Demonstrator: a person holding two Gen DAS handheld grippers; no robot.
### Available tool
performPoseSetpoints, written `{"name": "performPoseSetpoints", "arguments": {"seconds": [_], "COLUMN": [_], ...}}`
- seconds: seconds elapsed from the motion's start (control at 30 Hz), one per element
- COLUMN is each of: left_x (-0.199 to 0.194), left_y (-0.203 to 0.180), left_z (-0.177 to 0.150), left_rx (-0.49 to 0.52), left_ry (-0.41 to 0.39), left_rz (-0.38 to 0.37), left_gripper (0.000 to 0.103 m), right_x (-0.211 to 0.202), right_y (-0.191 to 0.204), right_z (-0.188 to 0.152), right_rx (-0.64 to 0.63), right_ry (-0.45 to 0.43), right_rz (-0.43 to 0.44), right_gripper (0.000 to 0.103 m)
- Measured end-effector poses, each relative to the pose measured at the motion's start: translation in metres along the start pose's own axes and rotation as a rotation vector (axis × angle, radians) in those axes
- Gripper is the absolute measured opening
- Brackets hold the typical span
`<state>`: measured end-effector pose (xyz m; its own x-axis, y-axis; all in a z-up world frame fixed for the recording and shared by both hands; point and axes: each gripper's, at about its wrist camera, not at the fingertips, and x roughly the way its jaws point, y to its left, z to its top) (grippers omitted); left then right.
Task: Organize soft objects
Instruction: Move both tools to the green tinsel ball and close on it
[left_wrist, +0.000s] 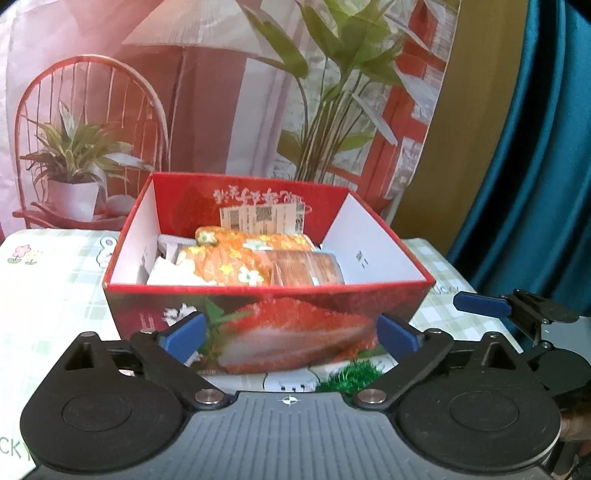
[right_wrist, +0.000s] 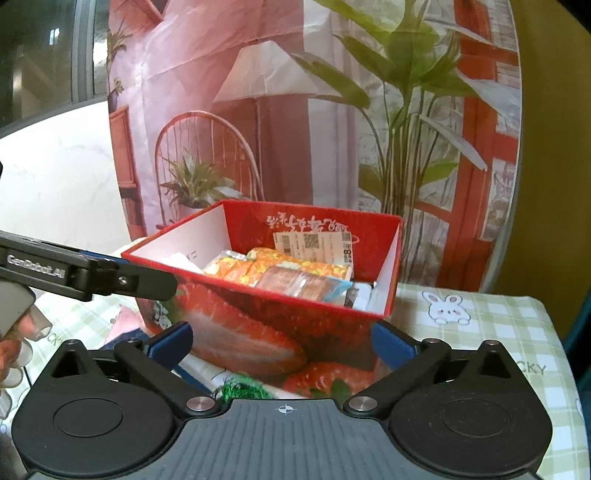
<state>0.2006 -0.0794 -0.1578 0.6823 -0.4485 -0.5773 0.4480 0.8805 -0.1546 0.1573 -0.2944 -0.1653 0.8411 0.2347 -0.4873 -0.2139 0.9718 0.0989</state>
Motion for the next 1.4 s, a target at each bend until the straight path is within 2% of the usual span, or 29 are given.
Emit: {"name": "performPoseSetpoints", "arguments": {"seconds": [0.3, 0.57, 0.73, 0.83, 1.0, 1.07, 1.2, 1.4], "left_x": [0.004, 0.003, 0.005, 0.007, 0.015, 0.018, 0.025, 0.037], "left_y": [-0.001, -0.006, -0.006, -0.006, -0.010, -0.010, -0.010, -0.012], "left_z": [-0.014, -0.026, -0.031, -0.034, -0.038, -0.040, -0.044, -0.045], "left_rx": [-0.006, 0.005, -0.028, -0.043, -0.060, -0.074, -0.104, -0.125], "left_ry": [0.051, 0.060, 0.069, 0.078, 0.112, 0.124, 0.154, 0.174], "left_rz": [0.017, -0.016, -0.050, -0.085, -0.122, -0.136, -0.147, -0.159], "left_gripper": [0.103, 0.103, 0.101, 0.091, 0.068, 0.063, 0.056, 0.055], "right_x": [-0.002, -0.008, -0.006, -0.004, 0.005, 0.010, 0.021, 0.037], "right_y": [-0.002, -0.003, 0.000, 0.001, -0.001, -0.001, -0.002, -0.003], "right_z": [-0.018, -0.041, -0.054, -0.059, -0.066, -0.069, -0.073, -0.083], "right_rx": [0.035, 0.047, 0.007, 0.000, 0.035, 0.033, 0.057, 0.054], "right_ry": [0.027, 0.022, 0.039, 0.038, 0.043, 0.049, 0.044, 0.033], "right_rz": [-0.032, -0.059, -0.038, -0.020, 0.048, 0.067, 0.097, 0.097], "right_gripper": [0.103, 0.102, 0.102, 0.099, 0.083, 0.078, 0.073, 0.066]}}
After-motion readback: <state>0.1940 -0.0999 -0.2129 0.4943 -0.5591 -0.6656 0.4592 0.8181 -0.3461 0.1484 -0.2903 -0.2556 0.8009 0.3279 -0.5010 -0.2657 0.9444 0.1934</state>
